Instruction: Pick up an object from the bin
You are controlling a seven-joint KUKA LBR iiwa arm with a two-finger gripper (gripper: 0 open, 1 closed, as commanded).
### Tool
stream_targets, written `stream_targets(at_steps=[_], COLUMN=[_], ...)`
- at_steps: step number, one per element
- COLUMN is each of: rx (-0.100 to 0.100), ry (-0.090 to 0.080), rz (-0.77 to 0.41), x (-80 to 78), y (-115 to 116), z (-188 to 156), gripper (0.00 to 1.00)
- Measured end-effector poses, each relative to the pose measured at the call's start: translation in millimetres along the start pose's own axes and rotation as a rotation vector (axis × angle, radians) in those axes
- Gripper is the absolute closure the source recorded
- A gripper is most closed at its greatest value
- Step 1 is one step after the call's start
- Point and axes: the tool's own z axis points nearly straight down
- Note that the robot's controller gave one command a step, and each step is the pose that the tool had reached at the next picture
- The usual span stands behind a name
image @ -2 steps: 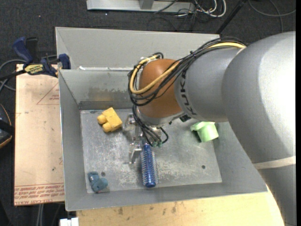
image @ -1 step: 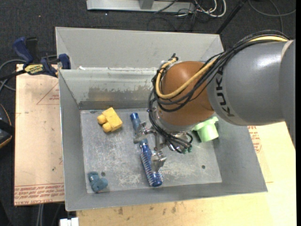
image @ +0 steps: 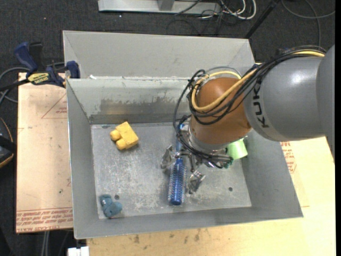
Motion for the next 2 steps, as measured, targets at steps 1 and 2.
stream_targets(at_steps=[1, 2], rx=[0.000, 0.007], ry=[-0.003, -0.011], rz=[-0.002, -0.003], x=[-1.5, 12.9], y=[1.3, -15.2], z=[-1.1, -164.5], gripper=[1.00, 1.00])
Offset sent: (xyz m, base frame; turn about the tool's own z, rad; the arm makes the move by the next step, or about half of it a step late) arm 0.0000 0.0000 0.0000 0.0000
